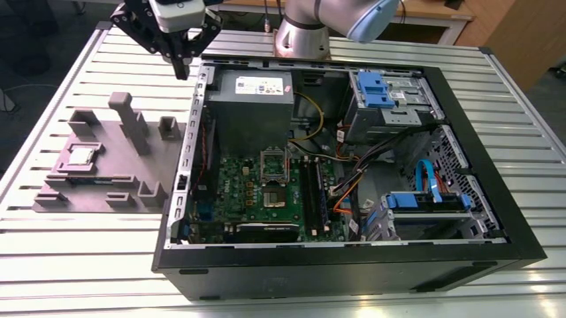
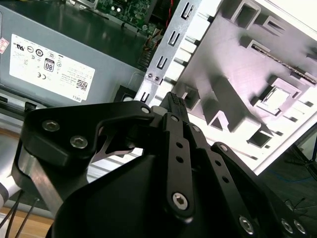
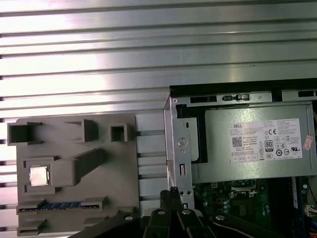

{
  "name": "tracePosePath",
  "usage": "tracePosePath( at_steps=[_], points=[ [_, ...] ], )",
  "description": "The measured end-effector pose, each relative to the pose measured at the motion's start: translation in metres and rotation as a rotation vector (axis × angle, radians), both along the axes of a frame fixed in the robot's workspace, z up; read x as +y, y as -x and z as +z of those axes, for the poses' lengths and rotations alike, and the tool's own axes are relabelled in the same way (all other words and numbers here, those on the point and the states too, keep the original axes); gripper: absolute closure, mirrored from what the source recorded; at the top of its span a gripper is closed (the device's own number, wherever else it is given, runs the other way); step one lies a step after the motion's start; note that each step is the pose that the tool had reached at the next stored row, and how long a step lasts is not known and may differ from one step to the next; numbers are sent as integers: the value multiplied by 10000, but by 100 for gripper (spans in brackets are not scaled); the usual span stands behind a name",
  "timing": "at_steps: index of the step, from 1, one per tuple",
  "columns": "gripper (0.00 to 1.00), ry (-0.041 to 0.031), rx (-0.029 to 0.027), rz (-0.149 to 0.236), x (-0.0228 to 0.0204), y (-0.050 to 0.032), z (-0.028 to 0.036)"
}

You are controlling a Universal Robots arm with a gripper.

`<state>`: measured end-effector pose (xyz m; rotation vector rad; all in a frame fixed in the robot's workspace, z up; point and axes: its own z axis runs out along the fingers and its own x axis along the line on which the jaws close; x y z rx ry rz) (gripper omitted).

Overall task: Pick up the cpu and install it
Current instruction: 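Reach for the cpu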

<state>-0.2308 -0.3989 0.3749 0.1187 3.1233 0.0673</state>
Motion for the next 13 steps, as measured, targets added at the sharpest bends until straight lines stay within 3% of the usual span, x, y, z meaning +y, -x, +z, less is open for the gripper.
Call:
tracePosePath(
  at_steps=[13],
  points=[
    [90, 0, 24, 0, 0, 36, -14]
  ],
)
